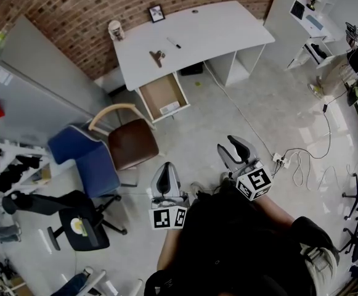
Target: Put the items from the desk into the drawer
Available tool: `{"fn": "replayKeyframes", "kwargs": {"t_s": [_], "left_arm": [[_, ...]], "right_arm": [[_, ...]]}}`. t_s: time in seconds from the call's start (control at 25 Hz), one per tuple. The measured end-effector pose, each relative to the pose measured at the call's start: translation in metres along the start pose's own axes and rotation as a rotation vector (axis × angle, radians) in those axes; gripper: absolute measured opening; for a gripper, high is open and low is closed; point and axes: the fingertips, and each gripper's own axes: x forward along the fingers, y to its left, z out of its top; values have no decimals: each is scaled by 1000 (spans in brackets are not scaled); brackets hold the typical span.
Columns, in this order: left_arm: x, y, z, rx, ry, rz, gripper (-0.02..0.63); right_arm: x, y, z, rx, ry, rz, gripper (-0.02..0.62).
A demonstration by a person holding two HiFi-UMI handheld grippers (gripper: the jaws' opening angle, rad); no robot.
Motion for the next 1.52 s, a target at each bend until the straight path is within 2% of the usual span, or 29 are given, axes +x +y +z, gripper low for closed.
{"fn": "replayKeyframes", "kwargs": {"t_s": [0.2, 0.4, 0.68, 1.0, 1.52], "left_arm": [[-11, 11, 1, -8, 3, -25, 8], [-13, 23, -2, -24, 10, -17, 6], [14, 39, -4, -32, 5, -11, 8], [89, 55, -3, -24, 12, 3, 8], [249, 56, 12, -12, 2, 45, 9]], "right_arm": [[14, 16, -3, -2, -6, -11, 175], [29, 21, -5, -1, 3, -4, 175], [67, 5, -4, 3, 1, 10, 166], [131, -39, 7, 5, 12, 34, 167], [244, -146, 34, 8, 58, 136, 156]]}}
